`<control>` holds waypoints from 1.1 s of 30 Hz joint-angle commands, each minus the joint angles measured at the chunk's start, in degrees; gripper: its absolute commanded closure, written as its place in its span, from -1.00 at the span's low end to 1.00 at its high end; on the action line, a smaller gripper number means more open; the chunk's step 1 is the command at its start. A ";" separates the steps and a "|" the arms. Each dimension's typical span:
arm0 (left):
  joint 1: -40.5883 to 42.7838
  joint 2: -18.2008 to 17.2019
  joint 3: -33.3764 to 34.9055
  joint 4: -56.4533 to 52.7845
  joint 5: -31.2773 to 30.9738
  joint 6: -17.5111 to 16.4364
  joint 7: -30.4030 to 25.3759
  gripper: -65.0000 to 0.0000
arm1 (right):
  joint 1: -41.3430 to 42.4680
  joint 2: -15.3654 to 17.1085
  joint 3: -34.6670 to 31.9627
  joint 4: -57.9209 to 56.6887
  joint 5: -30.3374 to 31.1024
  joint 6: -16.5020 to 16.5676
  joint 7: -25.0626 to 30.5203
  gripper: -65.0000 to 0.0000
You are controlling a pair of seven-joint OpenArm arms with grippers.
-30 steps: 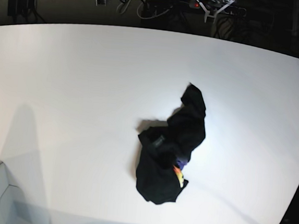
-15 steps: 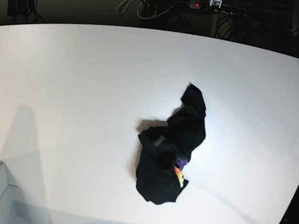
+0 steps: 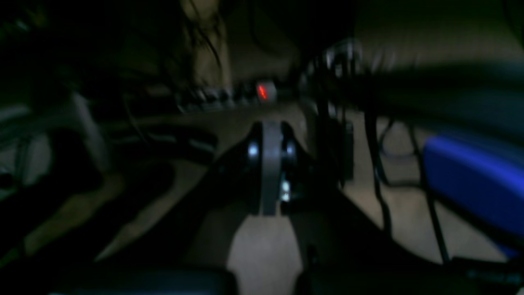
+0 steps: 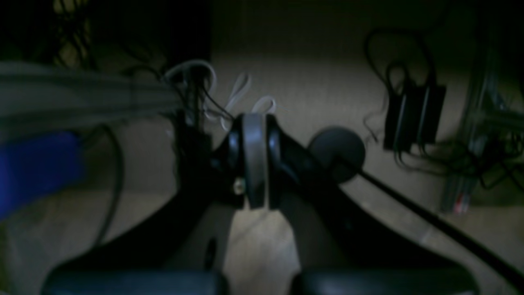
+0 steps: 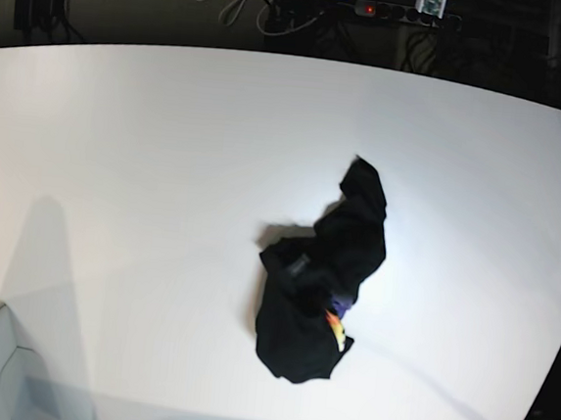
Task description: Layout the t-shirt on the table in an organized manner, then fold the t-shirt properly
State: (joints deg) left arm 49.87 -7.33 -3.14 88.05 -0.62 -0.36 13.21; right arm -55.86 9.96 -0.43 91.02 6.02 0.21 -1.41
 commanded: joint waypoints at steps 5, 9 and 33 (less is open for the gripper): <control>4.95 -0.10 -4.64 12.30 0.14 0.23 1.16 1.00 | -2.83 0.02 3.28 13.11 0.09 0.10 -8.30 1.00; 5.39 -0.10 -5.96 17.66 0.14 0.23 1.16 1.00 | -2.56 -0.15 4.69 21.46 0.09 0.10 -14.99 1.00; -7.54 4.30 -6.58 24.08 0.14 0.49 1.25 0.56 | 19.06 -10.88 3.02 25.68 0.09 0.10 -17.36 0.53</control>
State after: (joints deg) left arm 42.00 -2.90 -9.65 111.00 -0.56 -0.16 15.90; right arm -36.67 -0.89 2.63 115.72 6.20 0.19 -19.92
